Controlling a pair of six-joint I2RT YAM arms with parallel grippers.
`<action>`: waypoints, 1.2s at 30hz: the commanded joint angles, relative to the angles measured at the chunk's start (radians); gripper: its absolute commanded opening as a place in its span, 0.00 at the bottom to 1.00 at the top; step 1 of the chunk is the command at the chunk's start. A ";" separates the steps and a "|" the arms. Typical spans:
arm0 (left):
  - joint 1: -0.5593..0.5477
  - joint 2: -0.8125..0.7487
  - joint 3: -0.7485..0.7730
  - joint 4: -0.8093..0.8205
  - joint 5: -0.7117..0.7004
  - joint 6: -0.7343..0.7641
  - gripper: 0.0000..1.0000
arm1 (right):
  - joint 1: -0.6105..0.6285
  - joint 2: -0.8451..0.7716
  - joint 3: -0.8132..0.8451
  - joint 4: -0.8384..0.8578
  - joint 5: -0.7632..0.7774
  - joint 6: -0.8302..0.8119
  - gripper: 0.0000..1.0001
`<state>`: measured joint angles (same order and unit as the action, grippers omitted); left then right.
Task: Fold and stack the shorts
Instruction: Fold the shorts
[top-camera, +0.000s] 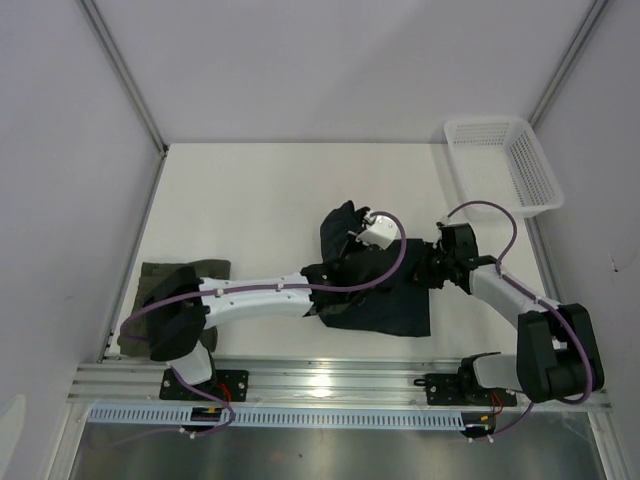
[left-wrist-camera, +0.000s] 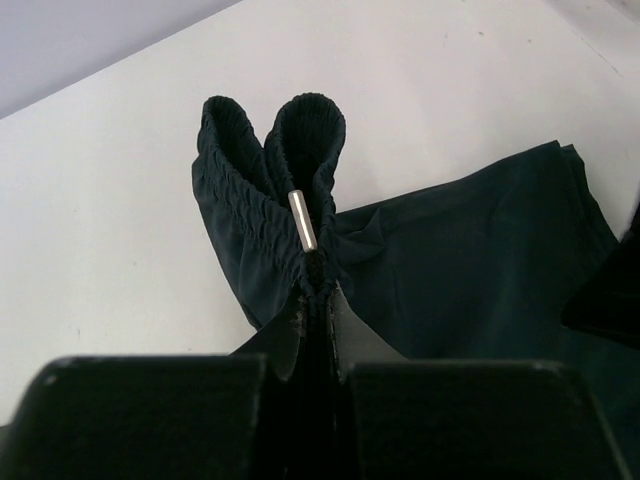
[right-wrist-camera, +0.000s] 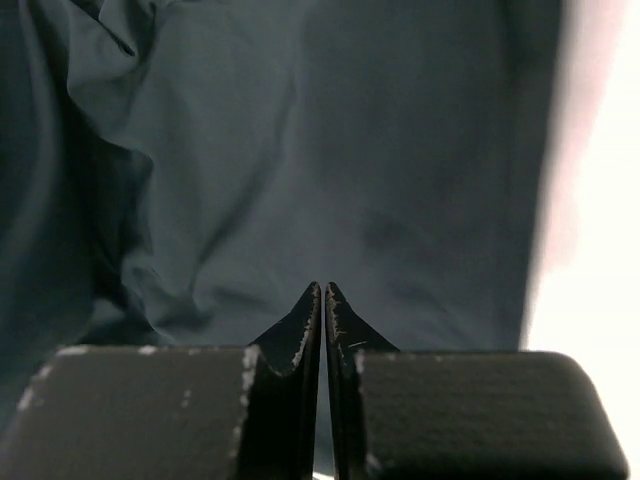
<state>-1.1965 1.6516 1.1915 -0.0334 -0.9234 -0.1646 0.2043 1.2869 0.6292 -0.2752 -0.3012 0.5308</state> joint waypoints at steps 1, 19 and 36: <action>-0.043 0.028 0.080 0.009 -0.089 0.014 0.00 | -0.016 0.072 0.017 0.076 -0.087 0.018 0.05; 0.000 -0.153 -0.065 0.026 -0.072 -0.044 0.00 | 0.164 0.311 0.050 0.594 -0.266 0.277 0.02; 0.058 -0.501 -0.357 0.173 0.000 0.089 0.00 | 0.431 0.775 0.437 0.674 -0.064 0.468 0.00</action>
<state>-1.1736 1.2411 0.8680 0.0666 -0.9516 -0.1204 0.5938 2.0106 1.0088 0.3454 -0.4320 0.9340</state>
